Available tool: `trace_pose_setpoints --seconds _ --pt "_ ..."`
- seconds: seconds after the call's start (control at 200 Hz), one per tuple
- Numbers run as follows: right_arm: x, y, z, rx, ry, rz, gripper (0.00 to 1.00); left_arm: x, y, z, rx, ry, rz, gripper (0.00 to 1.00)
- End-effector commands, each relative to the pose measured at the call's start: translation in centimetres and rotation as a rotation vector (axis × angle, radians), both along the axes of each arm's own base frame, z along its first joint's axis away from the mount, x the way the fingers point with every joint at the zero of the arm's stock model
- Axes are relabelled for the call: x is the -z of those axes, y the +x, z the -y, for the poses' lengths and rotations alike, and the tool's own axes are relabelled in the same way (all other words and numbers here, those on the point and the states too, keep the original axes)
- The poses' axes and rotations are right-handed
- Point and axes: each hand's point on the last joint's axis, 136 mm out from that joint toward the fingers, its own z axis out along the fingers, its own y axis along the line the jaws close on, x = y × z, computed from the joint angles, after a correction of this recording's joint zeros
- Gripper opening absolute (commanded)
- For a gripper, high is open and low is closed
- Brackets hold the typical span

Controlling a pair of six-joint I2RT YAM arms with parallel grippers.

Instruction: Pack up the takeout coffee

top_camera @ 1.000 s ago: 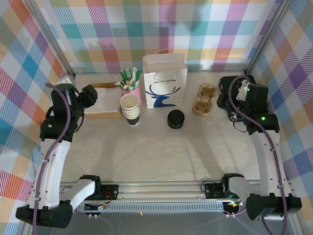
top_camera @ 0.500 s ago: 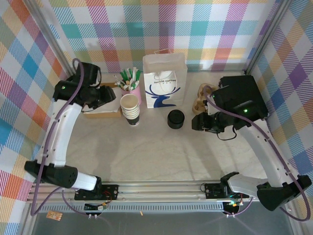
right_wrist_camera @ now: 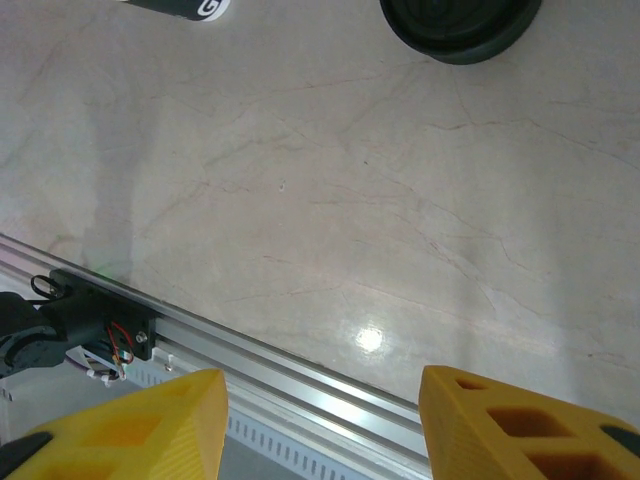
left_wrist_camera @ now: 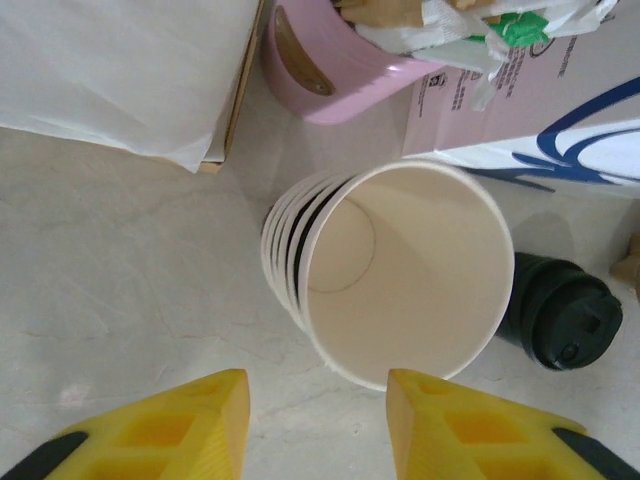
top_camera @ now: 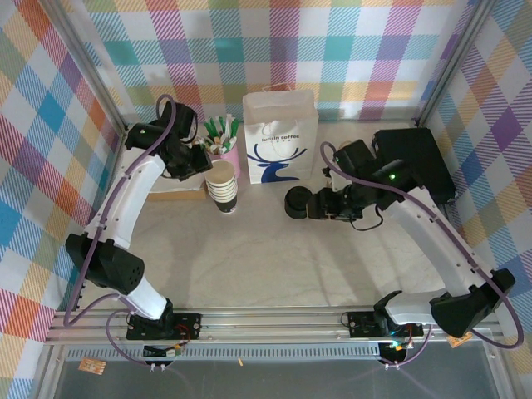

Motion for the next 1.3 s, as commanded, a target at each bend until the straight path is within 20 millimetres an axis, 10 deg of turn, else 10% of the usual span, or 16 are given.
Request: trace_pose_setpoints --seconds 0.0,1.295 --pt "-1.2 0.5 -1.2 -0.016 0.045 0.023 0.54 -0.2 1.1 0.9 0.007 -0.025 0.018 0.37" --pt "-1.0 1.7 -2.8 -0.068 0.072 0.027 0.56 4.0 1.4 0.9 0.023 0.042 -0.140 0.27"
